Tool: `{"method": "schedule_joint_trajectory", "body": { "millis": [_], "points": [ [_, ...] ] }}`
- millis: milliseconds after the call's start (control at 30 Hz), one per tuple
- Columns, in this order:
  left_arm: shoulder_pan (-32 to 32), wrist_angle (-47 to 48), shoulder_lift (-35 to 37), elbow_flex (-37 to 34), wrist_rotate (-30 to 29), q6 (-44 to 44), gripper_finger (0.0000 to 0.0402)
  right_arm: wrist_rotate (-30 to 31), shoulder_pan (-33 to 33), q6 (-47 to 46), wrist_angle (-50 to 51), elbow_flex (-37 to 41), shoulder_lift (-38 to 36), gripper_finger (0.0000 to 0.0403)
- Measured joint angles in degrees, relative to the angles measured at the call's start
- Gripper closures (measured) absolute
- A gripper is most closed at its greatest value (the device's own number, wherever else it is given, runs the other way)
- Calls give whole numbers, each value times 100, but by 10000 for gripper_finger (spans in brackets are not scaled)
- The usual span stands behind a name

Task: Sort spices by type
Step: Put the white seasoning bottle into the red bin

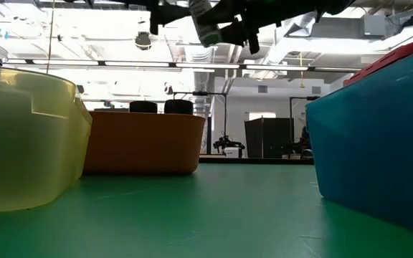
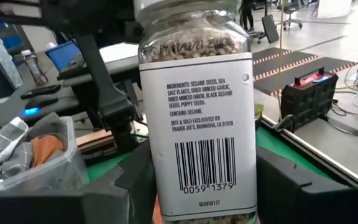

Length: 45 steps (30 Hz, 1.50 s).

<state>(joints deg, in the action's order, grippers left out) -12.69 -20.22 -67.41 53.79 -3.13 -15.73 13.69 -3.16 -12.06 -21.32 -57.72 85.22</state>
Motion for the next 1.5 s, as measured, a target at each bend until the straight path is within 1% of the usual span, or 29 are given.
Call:
{"method": "schedule_joint_trajectory", "body": {
  "millis": [67,300,400,600,933,1133,1233,1433,1500],
  "points": [
    [80,-172,-182,7,-2,18,125,0,0,9,19,-1,-1,174],
    [145,-719,-489,10,-41,1,125,1,22,-4,60,8,5,174],
    [151,-734,-512,-5,149,70,125,-4,11,-43,68,-3,3,175],
    [145,-867,-457,1,133,387,125,-7,13,-48,53,-3,1,175],
    [156,-814,-869,3,188,238,125,-7,41,55,-4,-6,1,174],
    [156,-1183,-954,3,172,191,125,-9,87,53,74,-6,-1,174],
    [156,-1202,-954,3,129,278,138,-9,87,50,107,-6,-1,174],
    [156,-1232,-950,3,103,347,202,-9,87,-12,196,-6,-6,174],
    [154,-1227,-950,3,102,349,208,-12,87,-49,248,-6,-12,171]
  ]
}}
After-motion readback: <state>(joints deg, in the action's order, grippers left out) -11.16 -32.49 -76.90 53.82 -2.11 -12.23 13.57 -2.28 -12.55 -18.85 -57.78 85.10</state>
